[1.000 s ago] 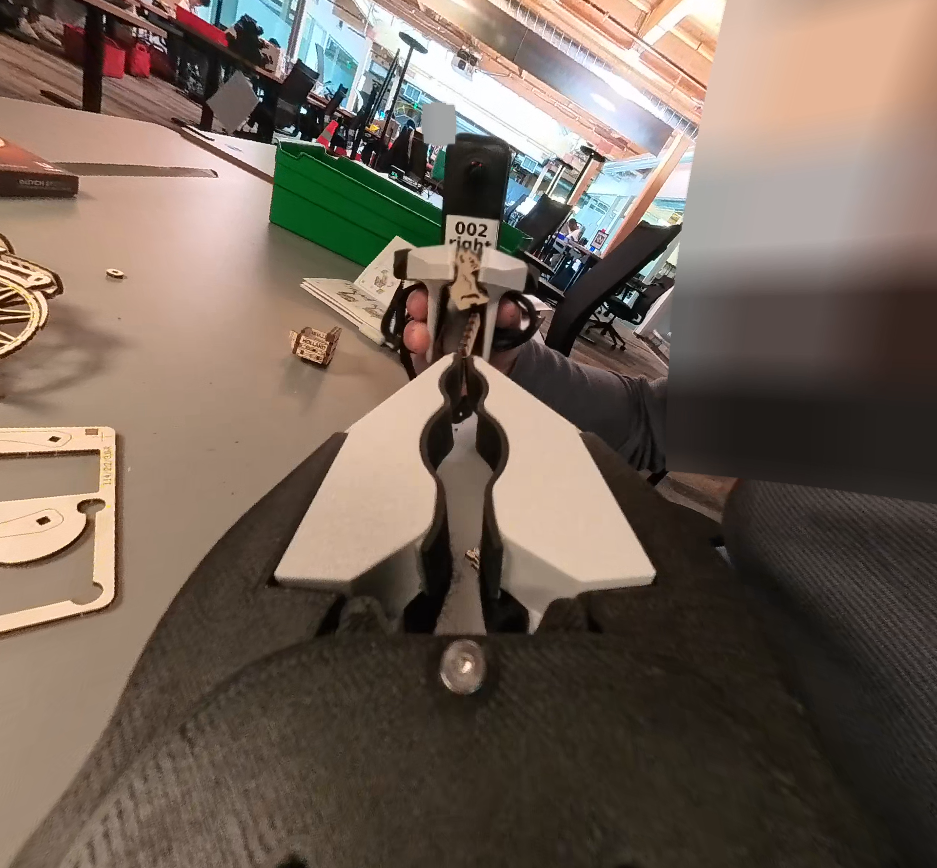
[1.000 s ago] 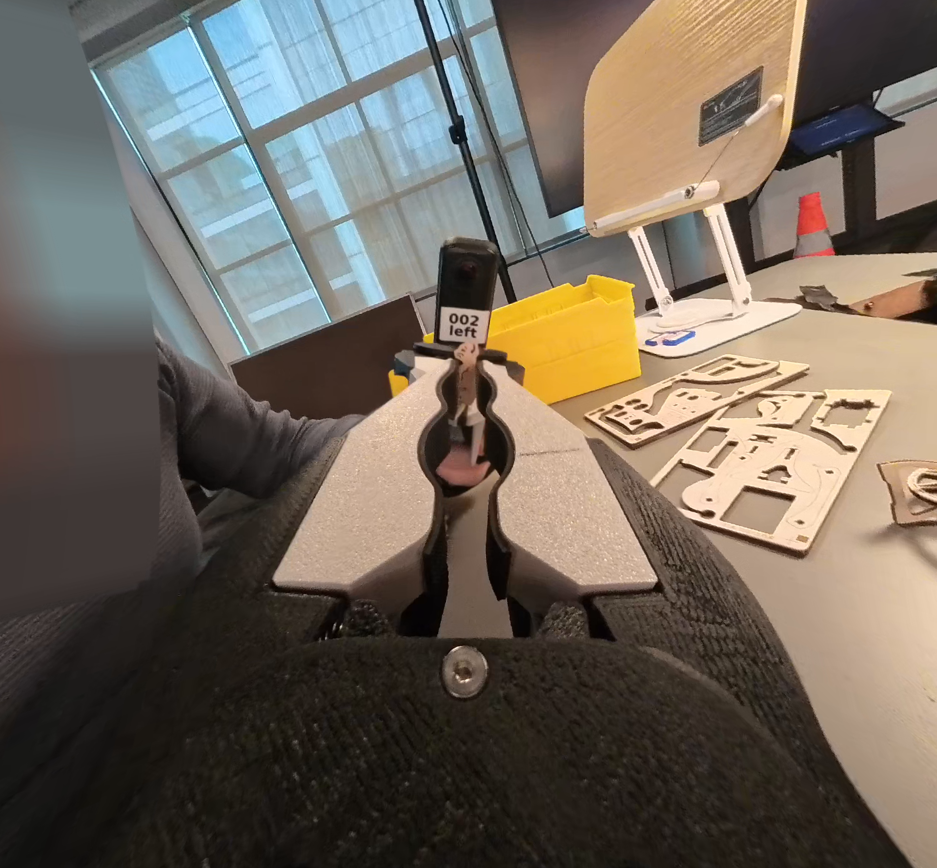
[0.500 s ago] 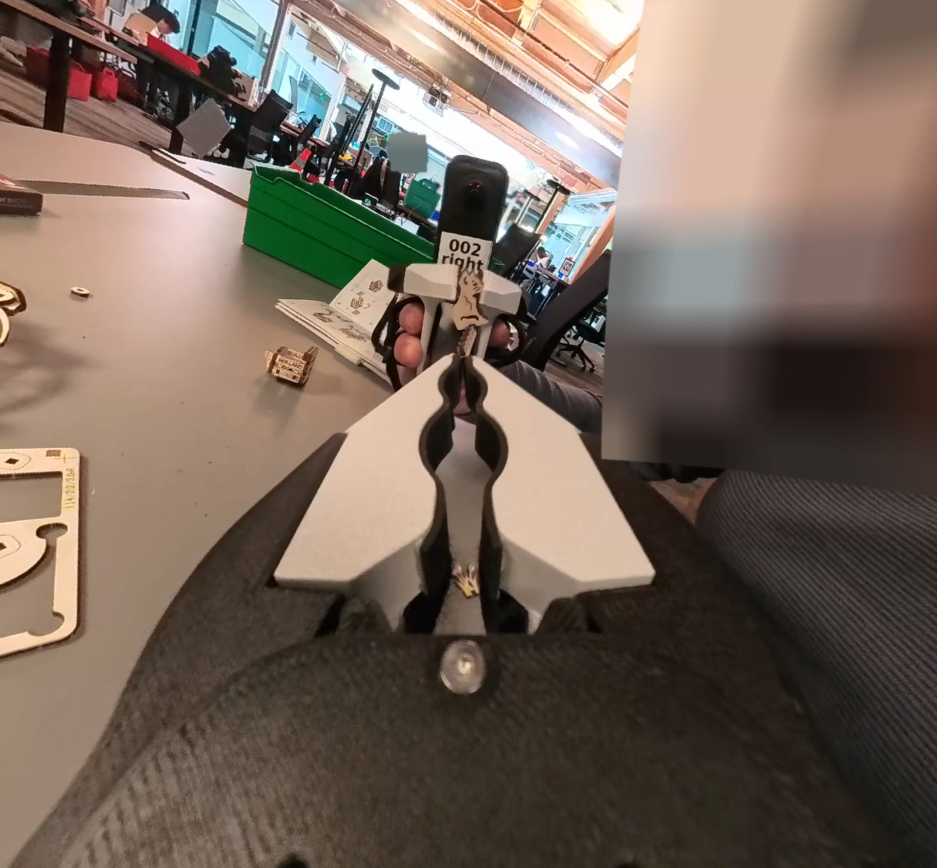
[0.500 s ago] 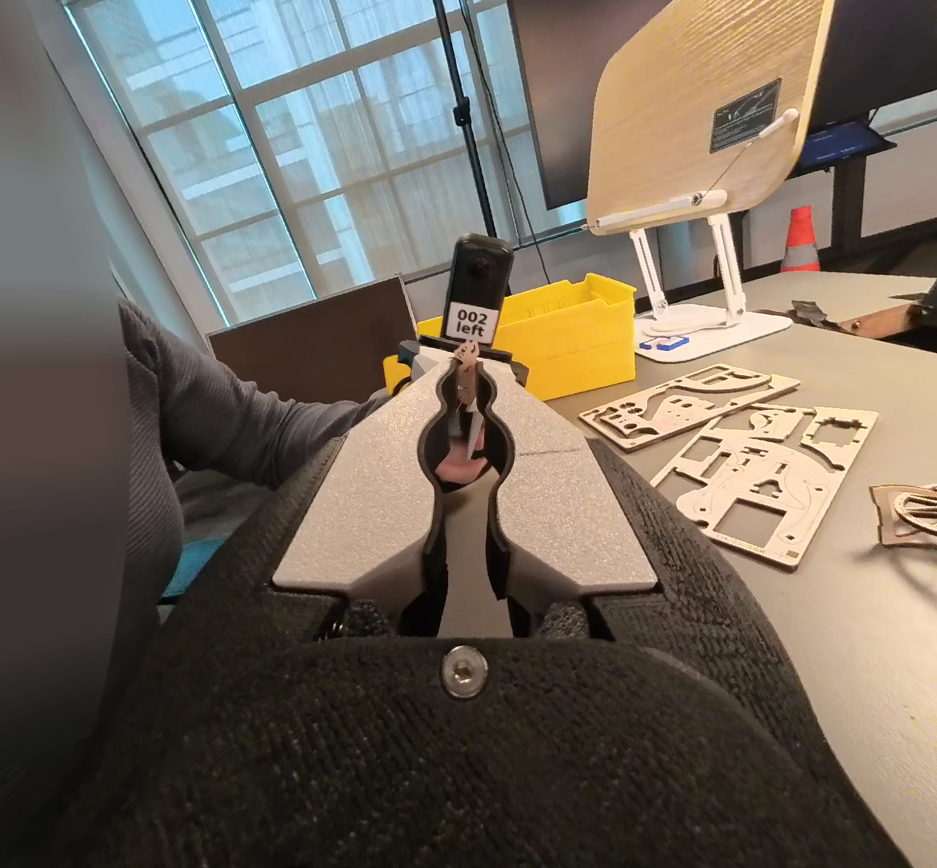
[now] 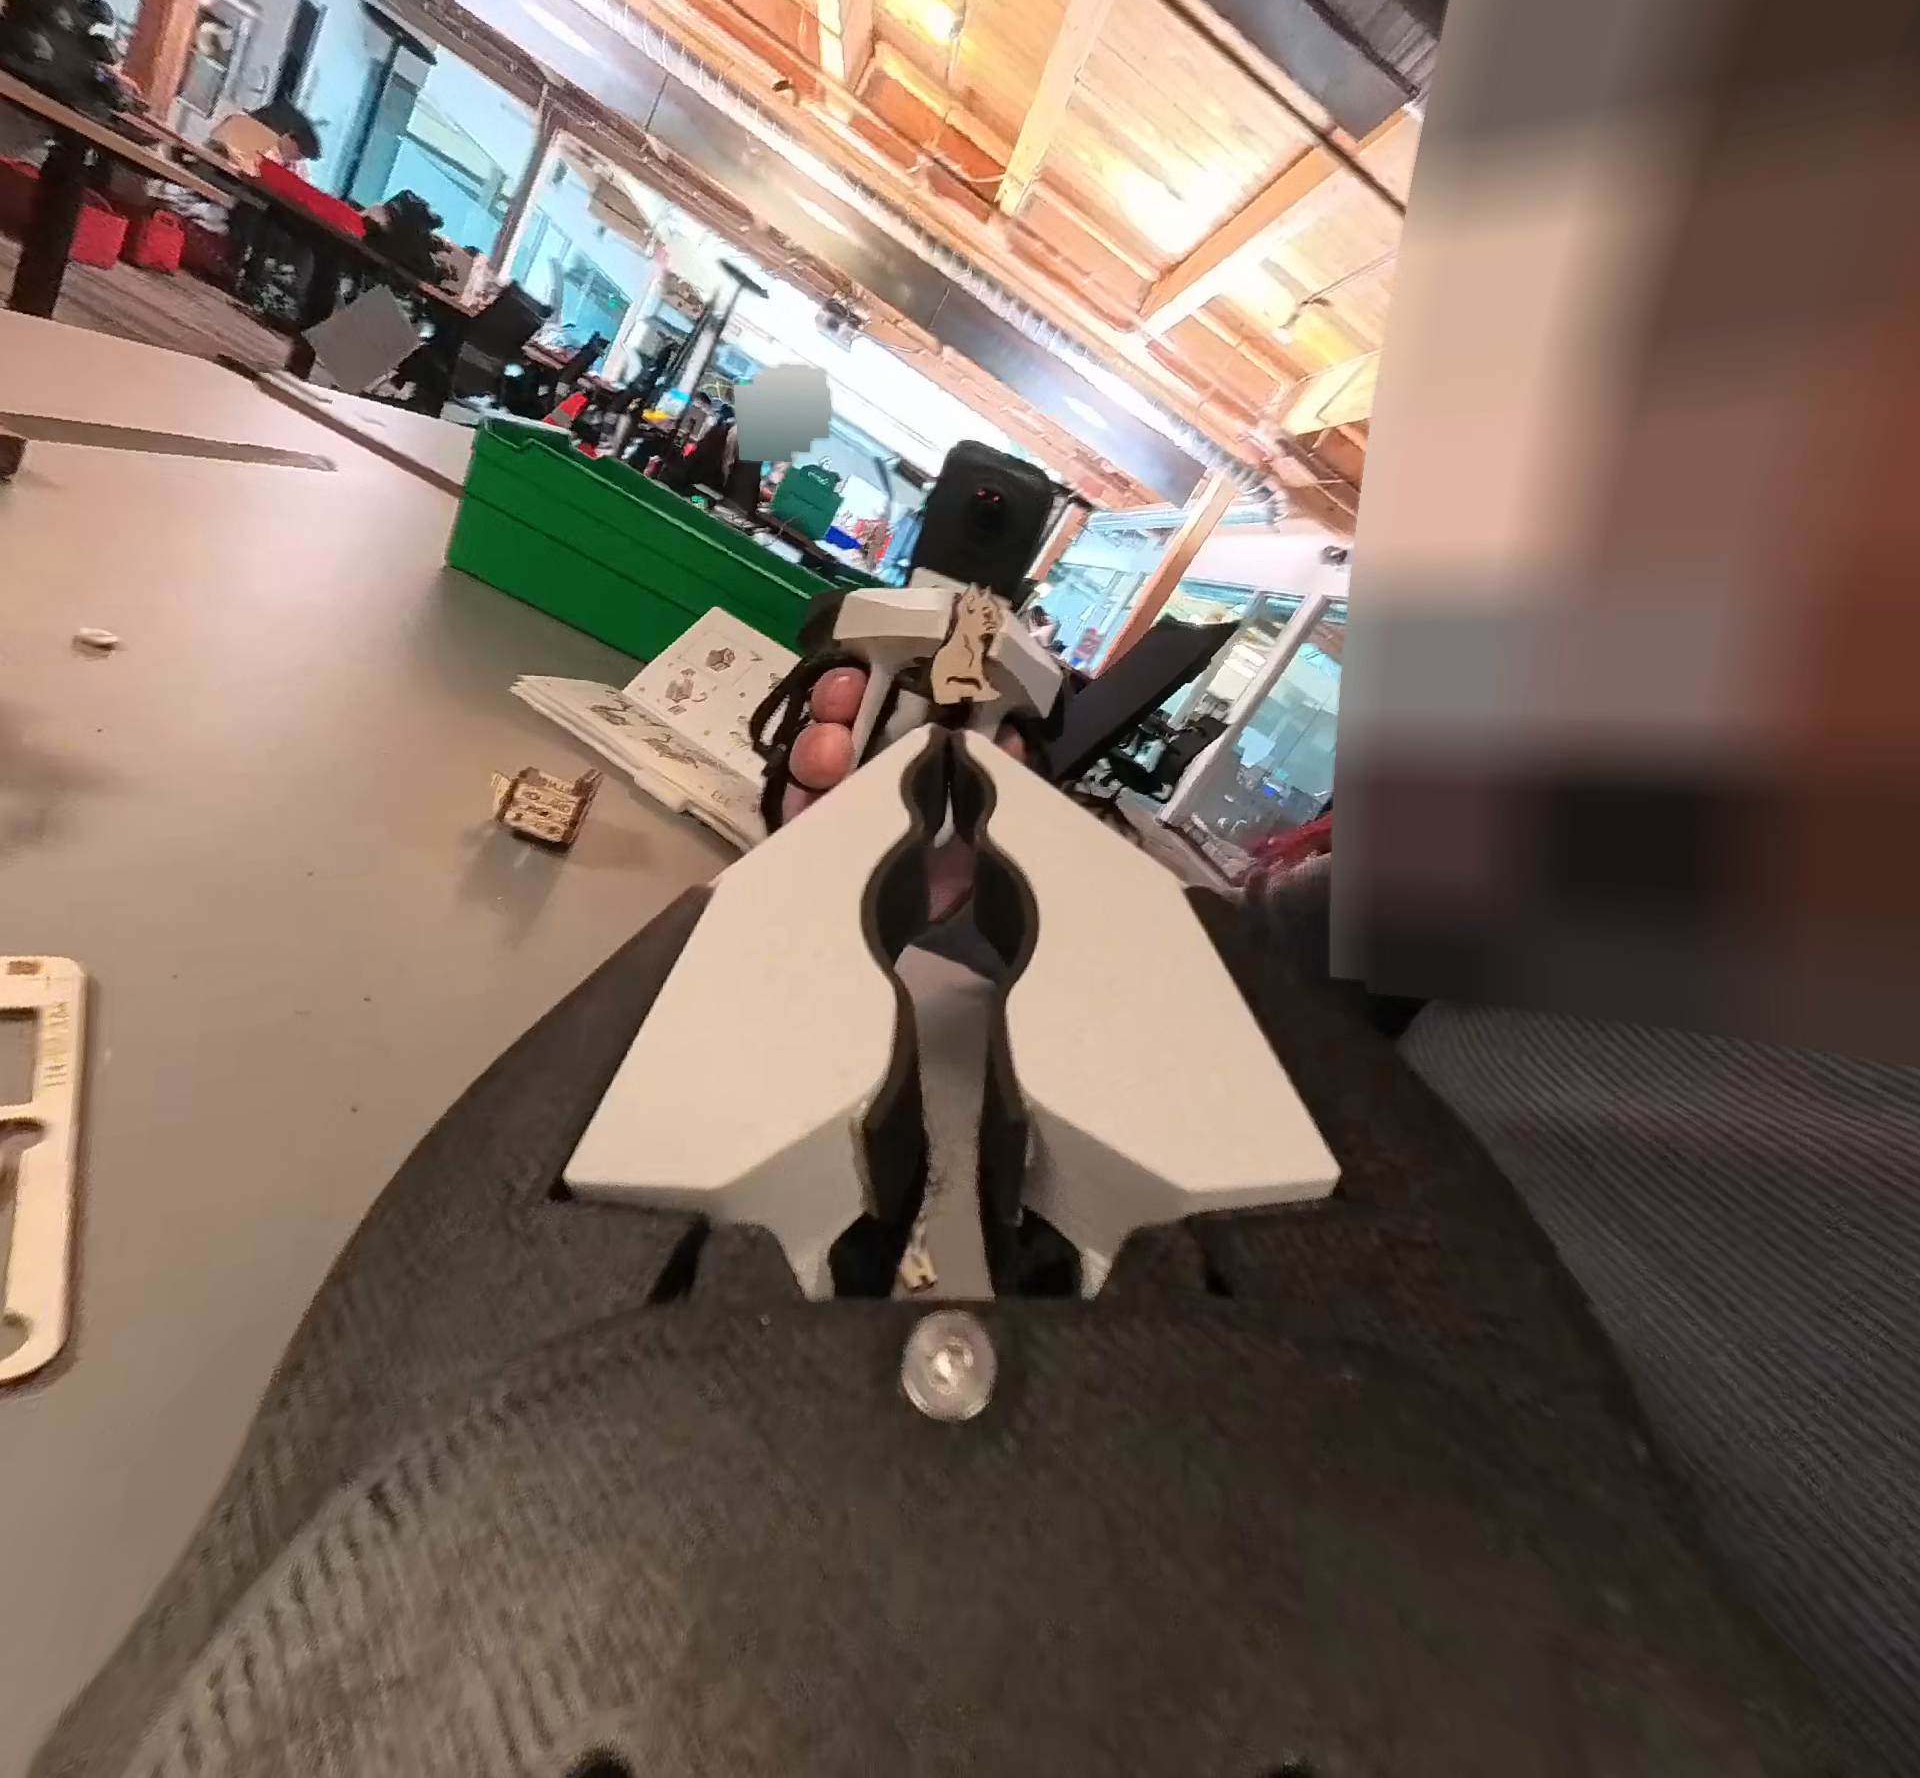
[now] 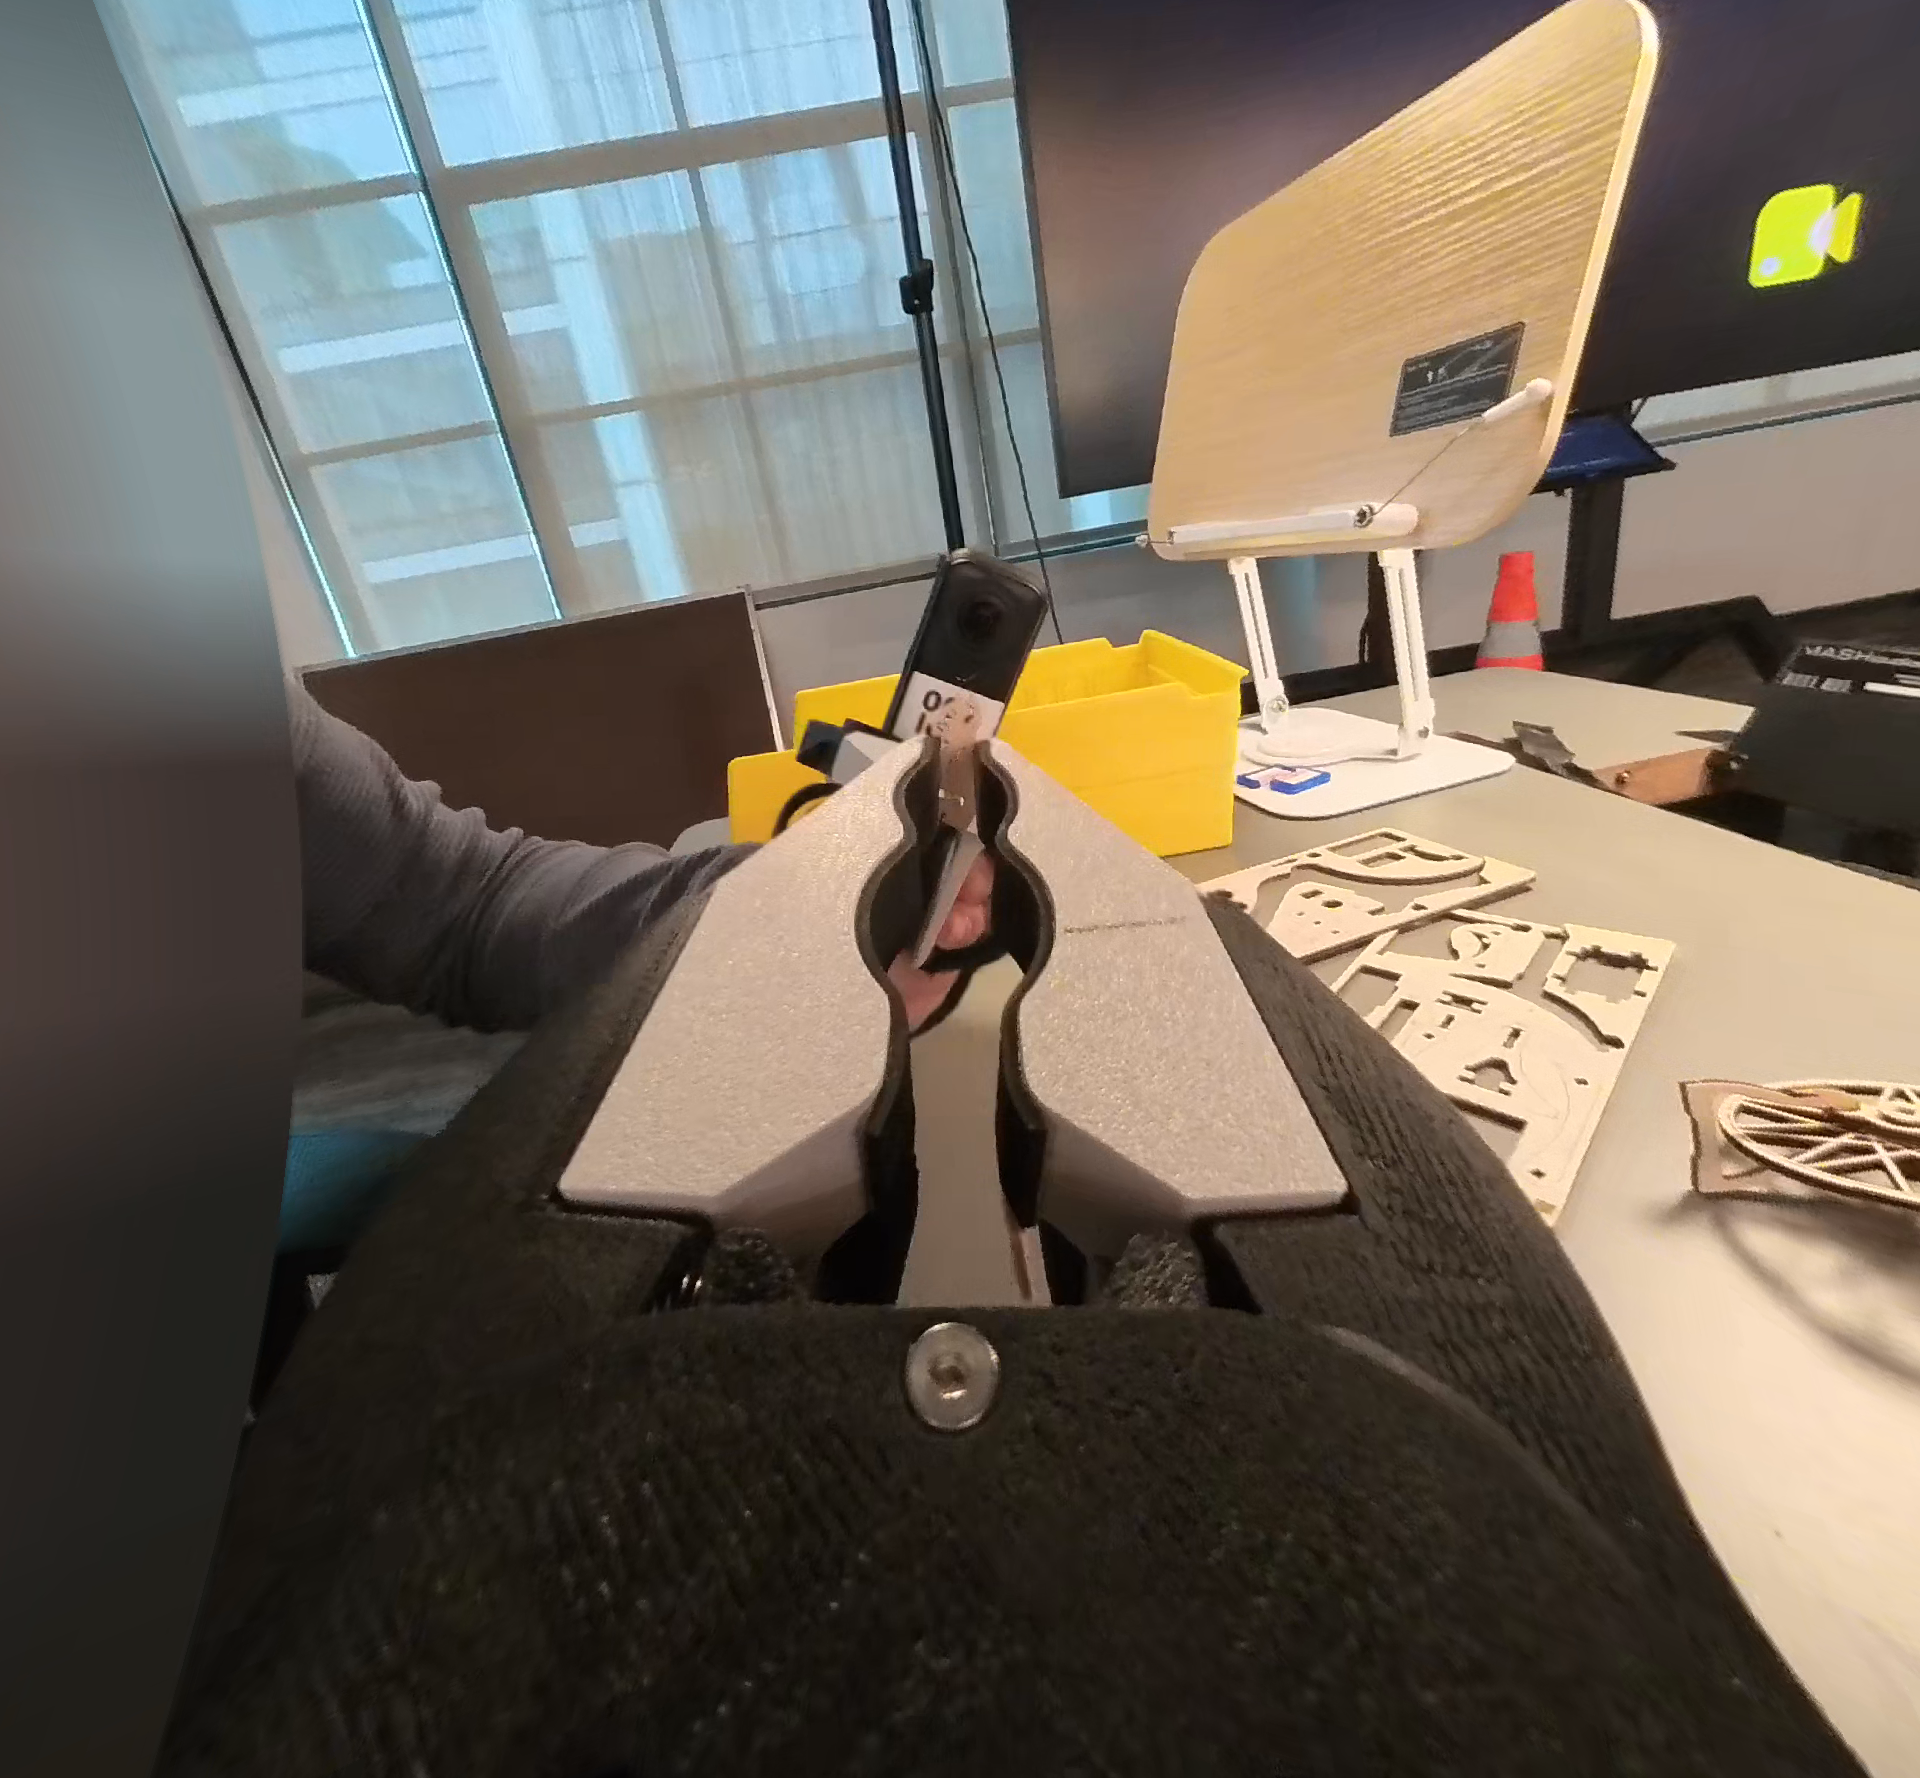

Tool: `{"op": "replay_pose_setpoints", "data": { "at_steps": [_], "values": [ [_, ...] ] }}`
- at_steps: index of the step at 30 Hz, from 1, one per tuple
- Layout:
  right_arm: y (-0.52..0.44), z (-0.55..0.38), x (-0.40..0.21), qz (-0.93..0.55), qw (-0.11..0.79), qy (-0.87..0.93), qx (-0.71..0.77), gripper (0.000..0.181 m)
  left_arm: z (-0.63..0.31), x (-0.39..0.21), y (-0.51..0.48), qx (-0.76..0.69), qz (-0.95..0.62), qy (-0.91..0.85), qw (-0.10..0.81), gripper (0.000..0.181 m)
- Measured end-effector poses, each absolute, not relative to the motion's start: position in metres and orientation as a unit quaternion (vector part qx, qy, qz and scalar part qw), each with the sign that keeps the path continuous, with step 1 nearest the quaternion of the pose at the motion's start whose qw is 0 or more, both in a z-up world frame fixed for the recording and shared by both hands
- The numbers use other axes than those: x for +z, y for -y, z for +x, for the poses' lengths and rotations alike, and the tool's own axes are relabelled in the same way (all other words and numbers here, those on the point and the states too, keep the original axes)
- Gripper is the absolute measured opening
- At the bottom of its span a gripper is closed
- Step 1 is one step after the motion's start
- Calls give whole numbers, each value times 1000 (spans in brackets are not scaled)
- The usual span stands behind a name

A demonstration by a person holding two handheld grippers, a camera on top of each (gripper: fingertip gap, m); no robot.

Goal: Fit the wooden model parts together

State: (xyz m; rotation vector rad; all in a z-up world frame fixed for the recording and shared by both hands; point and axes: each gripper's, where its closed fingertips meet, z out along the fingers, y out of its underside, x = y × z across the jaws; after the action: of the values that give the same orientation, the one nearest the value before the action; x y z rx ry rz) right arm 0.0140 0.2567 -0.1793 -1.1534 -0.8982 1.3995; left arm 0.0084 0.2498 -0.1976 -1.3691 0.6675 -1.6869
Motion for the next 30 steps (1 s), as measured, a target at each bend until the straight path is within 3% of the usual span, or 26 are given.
{"op": "replay_pose_setpoints", "data": {
  "at_steps": [7,11,17,25,30],
  "values": [
    [-295,29,-198,-563,553,356,501,4,12,-235,-266,-531,-646,-326,441,0],
    [-320,40,-236,-671,510,361,399,4,18,-257,-270,-451,-682,-357,451,0],
    [-313,30,-242,-701,474,338,413,4,22,-264,-277,-383,-697,-357,489,18],
    [-291,3,-247,-691,458,354,432,4,19,-257,-280,-381,-699,-325,510,19],
    [-290,-1,-248,-687,478,368,405,4,19,-260,-282,-397,-711,-307,492,5]
  ]
}}
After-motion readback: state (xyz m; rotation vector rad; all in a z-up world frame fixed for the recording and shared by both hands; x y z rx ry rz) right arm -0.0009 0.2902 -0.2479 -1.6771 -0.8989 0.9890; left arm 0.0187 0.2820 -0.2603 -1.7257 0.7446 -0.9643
